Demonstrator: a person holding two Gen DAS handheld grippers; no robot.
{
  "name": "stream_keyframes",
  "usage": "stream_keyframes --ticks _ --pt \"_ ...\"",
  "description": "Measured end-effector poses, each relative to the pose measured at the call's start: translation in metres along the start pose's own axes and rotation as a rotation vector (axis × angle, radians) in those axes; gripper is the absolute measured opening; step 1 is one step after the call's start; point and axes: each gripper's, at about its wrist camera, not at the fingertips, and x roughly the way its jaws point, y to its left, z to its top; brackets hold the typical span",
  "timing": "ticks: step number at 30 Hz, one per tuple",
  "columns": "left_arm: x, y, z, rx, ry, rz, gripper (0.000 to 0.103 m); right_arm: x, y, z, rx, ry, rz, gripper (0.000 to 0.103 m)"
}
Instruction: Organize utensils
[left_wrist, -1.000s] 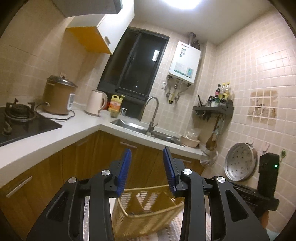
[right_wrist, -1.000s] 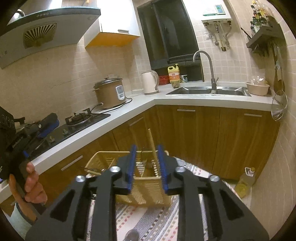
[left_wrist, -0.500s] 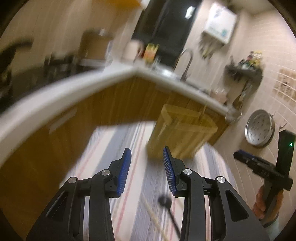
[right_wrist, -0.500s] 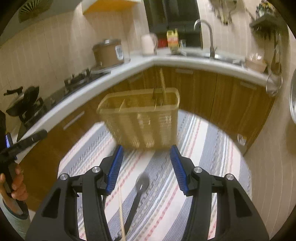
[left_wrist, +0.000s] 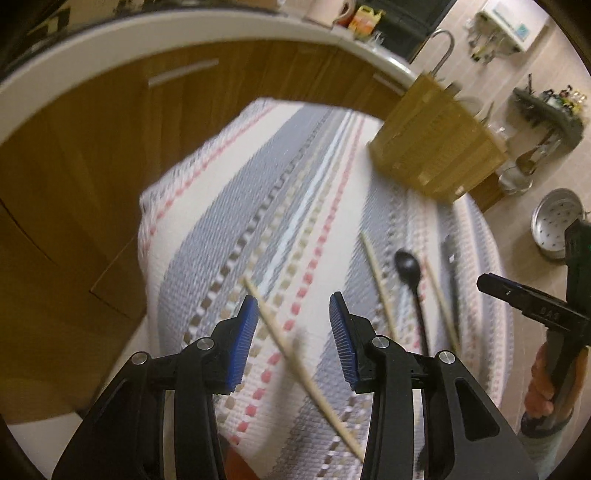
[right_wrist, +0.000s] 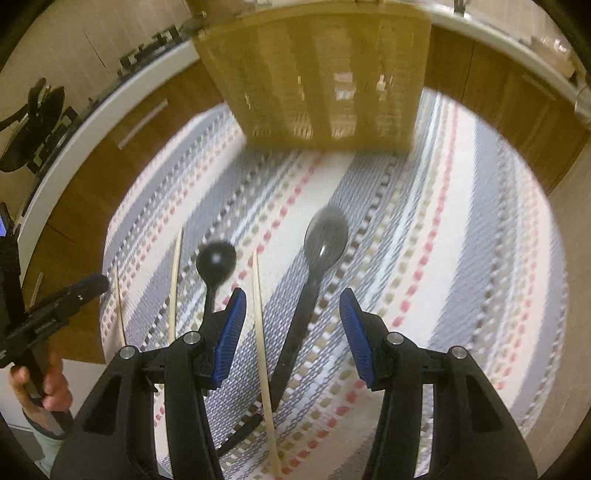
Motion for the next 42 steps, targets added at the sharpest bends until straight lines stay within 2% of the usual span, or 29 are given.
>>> stream_keyframes --ticks 2,3,4,7,10,14,16,17,21,23,25,27,28,31,35,37,39,42 --pt "0.012 0.001 -0.003 0.008 0.024 0.013 0.038 0.010 -0.001 -0.002 0.008 0.028 0.003 0.048" --pt "0.013 -0.002 -0.004 0.022 0.013 0.023 0.037 0.014 0.000 -0.002 0.010 0.036 0.002 0.041" --pt "0.014 -0.006 -0.005 0.052 0.007 0.051 0.036 0.018 0.000 -0.001 0.013 0.048 0.000 0.039" --pt "0.016 -0.021 -0.009 0.116 0.004 0.090 0.036 0.026 -0.002 0.002 0.036 0.074 0.010 0.039" --pt "0.021 -0.040 -0.015 0.223 -0.003 0.172 0.036 0.033 -0.005 0.007 0.067 0.096 0.012 0.038" --pt "0.024 -0.050 -0.017 0.291 -0.009 0.224 0.036 0.042 -0.006 0.015 0.078 0.118 -0.012 0.034" --pt "0.025 -0.052 -0.017 0.320 -0.008 0.212 0.020 0.045 -0.001 0.016 0.054 0.114 -0.049 0.031" --pt "0.025 -0.053 -0.017 0.324 -0.006 0.213 0.017 0.045 0.001 0.018 0.047 0.114 -0.059 0.030" --pt "0.026 -0.058 -0.020 0.371 -0.018 0.240 0.012 0.051 0.014 0.018 -0.013 0.115 -0.132 0.026" --pt "0.027 -0.060 -0.022 0.389 -0.029 0.250 0.011 0.054 0.022 0.016 -0.049 0.107 -0.190 0.017" --pt "0.026 -0.061 -0.022 0.401 -0.040 0.224 0.007 0.055 0.029 0.014 -0.082 0.096 -0.219 0.013" --pt "0.027 -0.061 -0.020 0.398 -0.020 0.116 0.004 0.055 0.031 0.011 -0.092 0.089 -0.224 0.011" --pt "0.027 -0.061 -0.019 0.394 -0.014 0.089 0.004 0.054 0.031 0.010 -0.091 0.088 -0.223 0.011" --pt "0.027 -0.061 -0.017 0.411 -0.017 0.064 0.003 0.047 0.021 0.008 -0.063 0.079 -0.220 0.010" --pt "0.026 -0.053 -0.012 0.380 0.026 -0.016 0.004 0.040 -0.002 0.006 -0.029 0.094 -0.224 0.010" --pt "0.026 -0.050 -0.010 0.371 0.044 -0.021 0.004 0.040 -0.006 0.006 -0.031 0.098 -0.212 0.010" --pt "0.025 -0.050 -0.010 0.376 0.071 -0.023 0.010 0.040 -0.005 0.007 -0.042 0.108 -0.216 0.010" --pt "0.023 -0.055 -0.010 0.424 0.114 0.006 0.014 0.043 -0.005 0.009 -0.061 0.126 -0.224 0.011"
